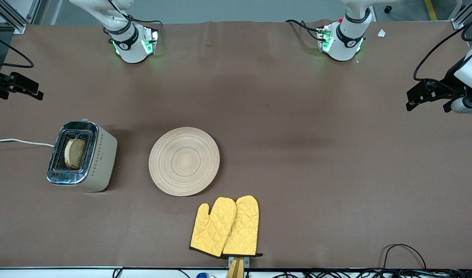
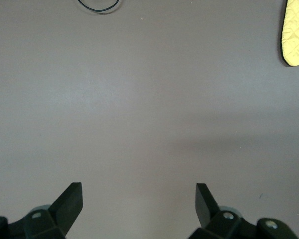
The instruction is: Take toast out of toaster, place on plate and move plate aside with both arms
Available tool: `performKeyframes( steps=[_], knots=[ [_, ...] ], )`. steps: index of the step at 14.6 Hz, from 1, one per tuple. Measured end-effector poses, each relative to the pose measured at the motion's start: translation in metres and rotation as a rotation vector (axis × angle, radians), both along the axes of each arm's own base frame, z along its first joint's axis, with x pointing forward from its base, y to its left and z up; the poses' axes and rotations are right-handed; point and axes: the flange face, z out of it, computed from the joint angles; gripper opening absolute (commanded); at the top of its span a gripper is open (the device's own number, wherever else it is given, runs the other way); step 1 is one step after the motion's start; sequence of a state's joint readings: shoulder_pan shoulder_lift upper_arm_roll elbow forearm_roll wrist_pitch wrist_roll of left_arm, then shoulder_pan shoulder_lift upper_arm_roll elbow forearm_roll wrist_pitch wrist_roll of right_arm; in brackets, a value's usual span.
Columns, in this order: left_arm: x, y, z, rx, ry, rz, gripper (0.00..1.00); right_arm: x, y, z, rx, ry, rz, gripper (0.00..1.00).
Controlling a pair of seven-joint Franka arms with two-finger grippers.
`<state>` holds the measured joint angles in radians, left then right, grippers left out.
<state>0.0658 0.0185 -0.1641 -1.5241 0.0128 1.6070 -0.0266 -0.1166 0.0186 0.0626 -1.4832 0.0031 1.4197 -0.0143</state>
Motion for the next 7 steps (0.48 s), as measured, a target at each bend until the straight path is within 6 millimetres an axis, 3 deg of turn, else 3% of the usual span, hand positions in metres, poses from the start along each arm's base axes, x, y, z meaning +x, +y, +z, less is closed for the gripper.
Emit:
performKeyframes(
  steps=[7],
  knots=[
    [0.0000, 0.0000, 0.0002, 0.000, 0.000, 0.000, 1.00, 0.0000, 0.0009, 0.0000, 0.002, 0.000, 0.027, 1.00]
  ],
)
